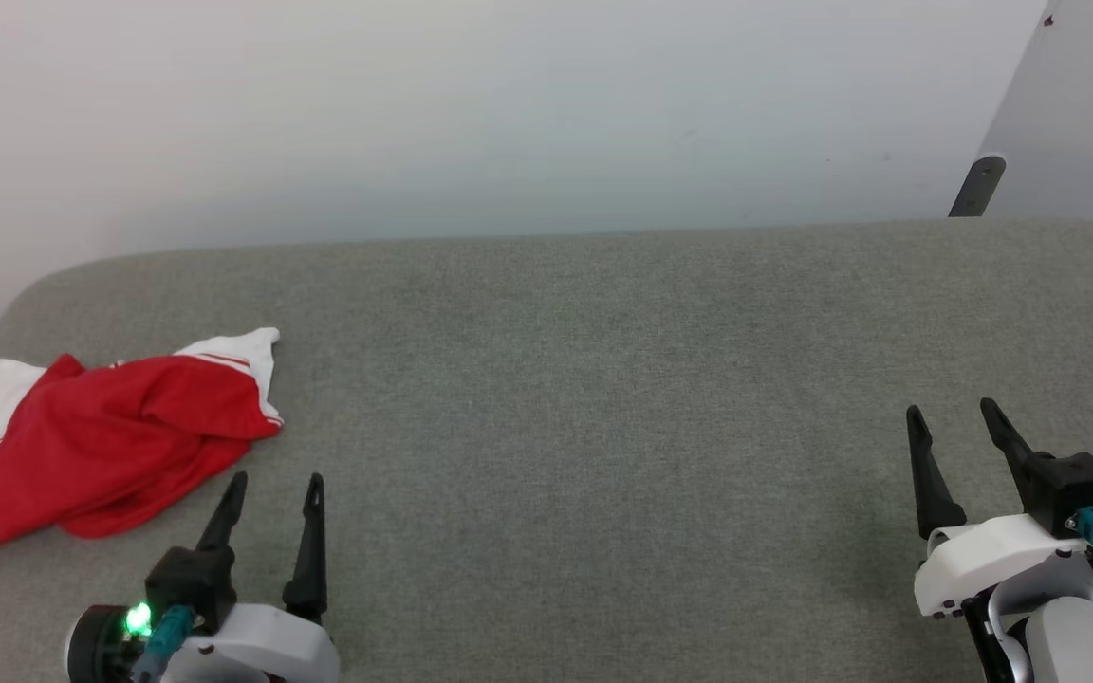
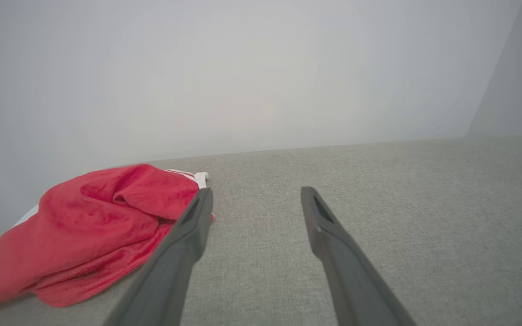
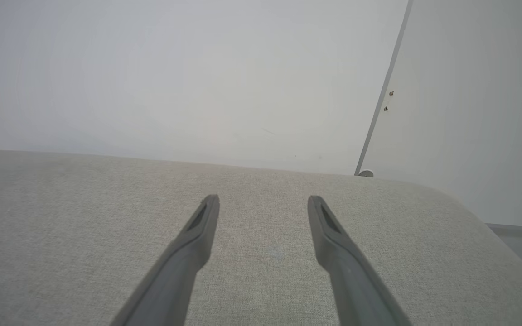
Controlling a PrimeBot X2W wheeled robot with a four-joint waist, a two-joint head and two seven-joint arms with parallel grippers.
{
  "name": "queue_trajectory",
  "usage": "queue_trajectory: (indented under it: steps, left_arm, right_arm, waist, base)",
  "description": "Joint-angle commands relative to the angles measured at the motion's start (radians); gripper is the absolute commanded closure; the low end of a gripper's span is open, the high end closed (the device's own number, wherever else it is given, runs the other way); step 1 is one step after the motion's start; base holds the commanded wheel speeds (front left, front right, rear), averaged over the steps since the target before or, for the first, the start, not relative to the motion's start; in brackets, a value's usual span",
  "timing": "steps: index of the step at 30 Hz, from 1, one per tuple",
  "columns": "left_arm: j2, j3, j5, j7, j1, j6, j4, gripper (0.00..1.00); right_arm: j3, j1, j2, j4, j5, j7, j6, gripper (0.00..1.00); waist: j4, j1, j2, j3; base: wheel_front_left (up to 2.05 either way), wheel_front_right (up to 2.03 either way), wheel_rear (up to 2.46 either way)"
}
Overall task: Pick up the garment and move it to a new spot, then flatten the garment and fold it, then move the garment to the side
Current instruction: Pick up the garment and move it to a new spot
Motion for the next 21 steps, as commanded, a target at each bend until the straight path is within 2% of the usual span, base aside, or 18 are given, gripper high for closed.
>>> queue_trajectory:
  steps: [1,13,16,21]
  left_arm:
    - [-0.002,0.004,0.003,-0.001,-0.011,-0.005,0.003,0.00]
    - [-0.008,0.012,0.006,-0.001,-0.020,-0.016,0.017,0.00]
    - [-0.011,0.013,0.011,-0.001,-0.023,-0.014,0.022,0.00]
    - [-0.023,0.020,0.005,-0.001,-0.019,-0.007,0.018,0.00]
  right_arm:
    - [-0.006,-0.010,0.002,0.002,0.001,-0.005,0.000,0.00]
    - [-0.008,0.000,0.003,0.004,0.058,-0.005,0.000,0.00]
    - [0.001,0.015,0.004,0.000,0.077,-0.005,0.000,0.00]
    - [0.032,0.032,0.005,-0.010,0.111,-0.005,0.000,0.00]
  waist:
    - [0.001,0.0000,-0.0001,0.002]
    - [0.020,0.0000,-0.0001,-0.004]
    - [0.050,0.0000,-0.0001,-0.008]
    - [0.146,0.0000,-0.0001,-0.014]
  base:
    - [0.00,0.00,0.00]
    - [0.00,0.00,0.00]
    - [0.00,0.00,0.00]
    - [0.00,0.00,0.00]
